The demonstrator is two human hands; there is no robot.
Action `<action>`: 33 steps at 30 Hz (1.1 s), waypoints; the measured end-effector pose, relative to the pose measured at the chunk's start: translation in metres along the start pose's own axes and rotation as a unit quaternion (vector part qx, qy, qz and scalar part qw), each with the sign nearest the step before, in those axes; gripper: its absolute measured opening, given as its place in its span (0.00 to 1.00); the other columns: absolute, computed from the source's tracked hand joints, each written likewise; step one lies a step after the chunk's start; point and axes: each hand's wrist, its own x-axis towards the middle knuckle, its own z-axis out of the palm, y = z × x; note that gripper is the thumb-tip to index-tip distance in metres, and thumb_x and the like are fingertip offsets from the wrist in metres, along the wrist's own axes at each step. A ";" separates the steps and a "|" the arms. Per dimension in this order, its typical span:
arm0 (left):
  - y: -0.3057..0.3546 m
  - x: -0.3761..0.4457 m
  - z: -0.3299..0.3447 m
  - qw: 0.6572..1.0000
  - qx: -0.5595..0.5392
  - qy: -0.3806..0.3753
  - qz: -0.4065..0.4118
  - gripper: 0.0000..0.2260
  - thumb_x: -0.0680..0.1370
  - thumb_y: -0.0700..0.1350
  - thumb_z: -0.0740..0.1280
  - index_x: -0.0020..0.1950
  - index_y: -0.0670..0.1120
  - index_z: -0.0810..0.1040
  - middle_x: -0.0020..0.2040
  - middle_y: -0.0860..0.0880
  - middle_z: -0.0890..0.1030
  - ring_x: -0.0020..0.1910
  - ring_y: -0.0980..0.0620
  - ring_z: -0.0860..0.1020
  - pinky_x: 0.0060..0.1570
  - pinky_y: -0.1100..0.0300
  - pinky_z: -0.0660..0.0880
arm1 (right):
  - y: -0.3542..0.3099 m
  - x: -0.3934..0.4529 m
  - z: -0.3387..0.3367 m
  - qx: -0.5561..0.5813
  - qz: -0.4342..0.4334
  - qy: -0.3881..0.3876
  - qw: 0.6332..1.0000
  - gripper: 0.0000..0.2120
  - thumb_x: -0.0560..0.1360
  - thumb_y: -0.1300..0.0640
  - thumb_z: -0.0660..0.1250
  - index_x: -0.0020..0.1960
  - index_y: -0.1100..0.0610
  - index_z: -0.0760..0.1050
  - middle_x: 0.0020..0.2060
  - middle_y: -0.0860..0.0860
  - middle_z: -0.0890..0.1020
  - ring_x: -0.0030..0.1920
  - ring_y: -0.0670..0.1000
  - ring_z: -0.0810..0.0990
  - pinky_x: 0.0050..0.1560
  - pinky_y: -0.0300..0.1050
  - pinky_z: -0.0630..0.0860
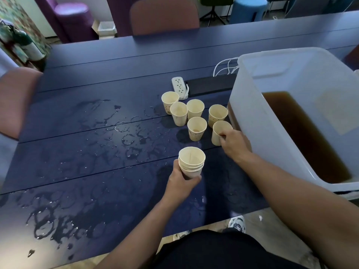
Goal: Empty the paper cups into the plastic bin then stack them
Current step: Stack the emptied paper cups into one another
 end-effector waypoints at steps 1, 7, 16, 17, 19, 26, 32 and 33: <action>-0.001 0.000 0.000 1.000 0.002 -0.002 0.000 0.26 0.72 0.44 0.77 0.62 0.56 0.65 0.52 0.62 0.76 0.52 0.57 0.76 0.51 0.63 0.70 | -0.001 -0.003 0.000 0.011 -0.006 0.013 1.000 0.10 0.81 0.54 0.64 0.57 0.54 0.81 0.49 0.56 0.84 0.42 0.55 0.76 0.42 0.46 0.72; -0.004 0.005 0.004 1.000 0.008 -0.017 -0.007 0.27 0.72 0.45 0.77 0.63 0.55 0.65 0.54 0.60 0.77 0.54 0.55 0.77 0.51 0.62 0.70 | -0.021 -0.029 -0.021 0.176 -0.116 0.126 0.969 0.10 0.79 0.56 0.69 0.58 0.56 0.82 0.51 0.52 0.84 0.46 0.48 0.79 0.47 0.41 0.75; 0.001 0.014 0.018 0.999 -0.020 -0.024 -0.015 0.26 0.70 0.46 0.78 0.62 0.54 0.69 0.49 0.57 0.81 0.46 0.57 0.79 0.46 0.61 0.76 | -0.034 -0.066 -0.040 0.244 -0.321 0.204 0.892 0.06 0.76 0.61 0.70 0.51 0.62 0.83 0.45 0.52 0.83 0.44 0.52 0.79 0.46 0.47 0.78; 0.002 0.015 0.019 0.999 -0.027 -0.022 -0.014 0.27 0.68 0.48 0.78 0.63 0.54 0.69 0.49 0.56 0.81 0.46 0.56 0.79 0.47 0.57 0.78 | -0.032 -0.068 -0.038 0.246 -0.325 0.193 0.892 0.06 0.76 0.60 0.71 0.51 0.62 0.83 0.45 0.52 0.83 0.45 0.53 0.79 0.46 0.49 0.78; 0.003 0.015 0.022 0.999 -0.041 -0.020 -0.010 0.29 0.65 0.52 0.77 0.62 0.56 0.69 0.49 0.54 0.82 0.46 0.55 0.80 0.50 0.49 0.80 | -0.028 -0.070 -0.033 0.248 -0.326 0.175 0.895 0.08 0.77 0.58 0.70 0.49 0.61 0.84 0.45 0.52 0.83 0.44 0.53 0.79 0.46 0.51 0.78; 0.004 0.016 0.027 0.999 -0.025 -0.022 0.010 0.27 0.70 0.45 0.79 0.62 0.57 0.68 0.51 0.54 0.82 0.49 0.54 0.81 0.47 0.59 0.78 | -0.019 -0.076 -0.003 0.210 -0.296 0.091 0.927 0.17 0.80 0.47 0.65 0.45 0.58 0.84 0.42 0.49 0.82 0.40 0.50 0.74 0.40 0.48 0.73; 0.005 0.012 0.015 1.000 -0.012 -0.002 0.000 0.26 0.71 0.46 0.78 0.61 0.58 0.66 0.49 0.60 0.80 0.48 0.59 0.79 0.43 0.68 0.74 | -0.028 -0.066 -0.016 0.329 -0.232 0.075 0.912 0.18 0.81 0.45 0.61 0.56 0.56 0.84 0.52 0.46 0.83 0.52 0.43 0.81 0.51 0.37 0.77; 0.004 0.012 0.012 1.000 -0.010 0.004 0.004 0.26 0.71 0.46 0.77 0.61 0.57 0.66 0.50 0.61 0.79 0.49 0.59 0.79 0.44 0.67 0.73 | -0.032 -0.059 -0.018 0.320 -0.211 0.088 0.919 0.18 0.81 0.45 0.61 0.57 0.55 0.83 0.52 0.45 0.82 0.51 0.43 0.80 0.49 0.37 0.77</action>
